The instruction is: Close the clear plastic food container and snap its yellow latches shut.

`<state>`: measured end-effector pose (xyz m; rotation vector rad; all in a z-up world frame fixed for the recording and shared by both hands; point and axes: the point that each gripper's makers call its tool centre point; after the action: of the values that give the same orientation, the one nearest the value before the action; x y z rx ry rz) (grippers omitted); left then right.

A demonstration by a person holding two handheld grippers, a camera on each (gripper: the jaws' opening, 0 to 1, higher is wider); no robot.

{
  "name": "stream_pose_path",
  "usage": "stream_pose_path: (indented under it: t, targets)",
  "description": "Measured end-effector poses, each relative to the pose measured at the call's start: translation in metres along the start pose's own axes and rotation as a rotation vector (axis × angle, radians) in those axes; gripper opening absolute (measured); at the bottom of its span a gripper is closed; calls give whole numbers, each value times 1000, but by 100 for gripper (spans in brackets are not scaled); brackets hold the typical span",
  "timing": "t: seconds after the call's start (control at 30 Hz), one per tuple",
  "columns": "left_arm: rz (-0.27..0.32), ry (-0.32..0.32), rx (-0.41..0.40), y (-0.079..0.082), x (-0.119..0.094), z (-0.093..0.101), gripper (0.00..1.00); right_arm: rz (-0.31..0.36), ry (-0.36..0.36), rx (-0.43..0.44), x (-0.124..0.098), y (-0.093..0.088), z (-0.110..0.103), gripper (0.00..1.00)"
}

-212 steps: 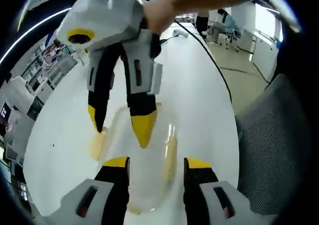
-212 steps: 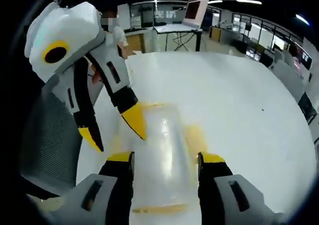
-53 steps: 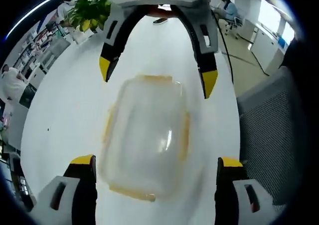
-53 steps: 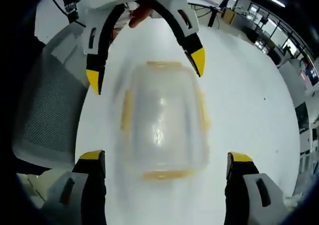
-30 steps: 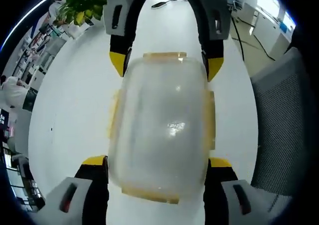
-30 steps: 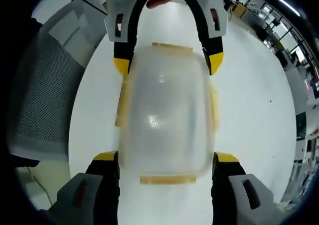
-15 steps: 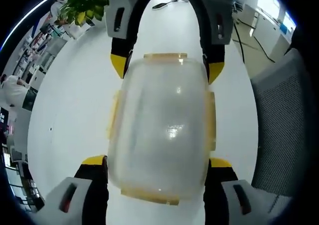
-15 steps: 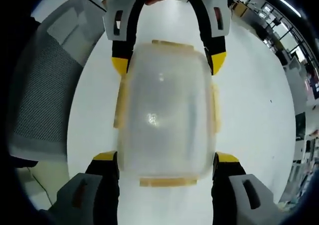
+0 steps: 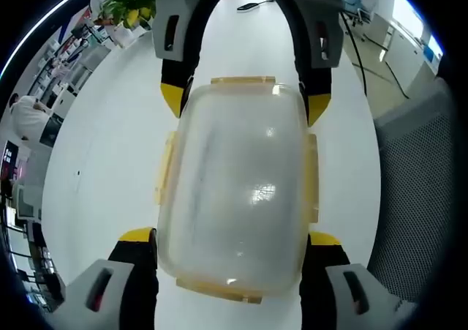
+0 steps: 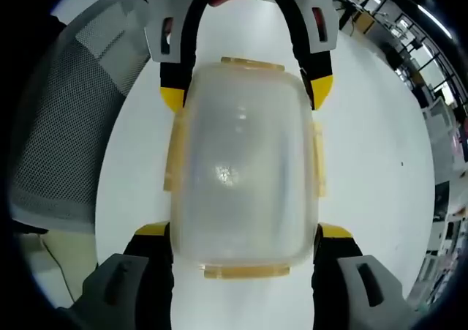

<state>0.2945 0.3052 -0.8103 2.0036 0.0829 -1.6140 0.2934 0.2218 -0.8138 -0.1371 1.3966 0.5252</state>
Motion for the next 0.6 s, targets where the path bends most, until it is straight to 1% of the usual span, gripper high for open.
stream_pose_path:
  t: [0.07, 0.27, 0.5, 0.6]
  targets:
    - [-11, 11, -17, -4, -1, -1, 78, -4, 1, -18, 2, 4, 2, 77]
    - [-10, 28, -45, -13, -3, -5, 78, -30, 12, -46, 7, 13, 8, 78]
    - [-5, 20, -61, -24, -6, -16, 79, -24, 24, -51, 13, 24, 18, 79]
    - [0, 16, -64, -29, -7, -20, 79, -32, 29, -51, 15, 29, 22, 79]
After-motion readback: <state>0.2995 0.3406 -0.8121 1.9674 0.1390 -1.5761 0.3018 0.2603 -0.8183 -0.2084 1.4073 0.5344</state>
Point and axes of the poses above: the point that each gripper's makers call its tool centre point, and the gripper's own axes: x roughly forward along the fingers, z roughly to its right, y roughly out of its top, and after that the axes turned 15 degrees about -x, right-handed
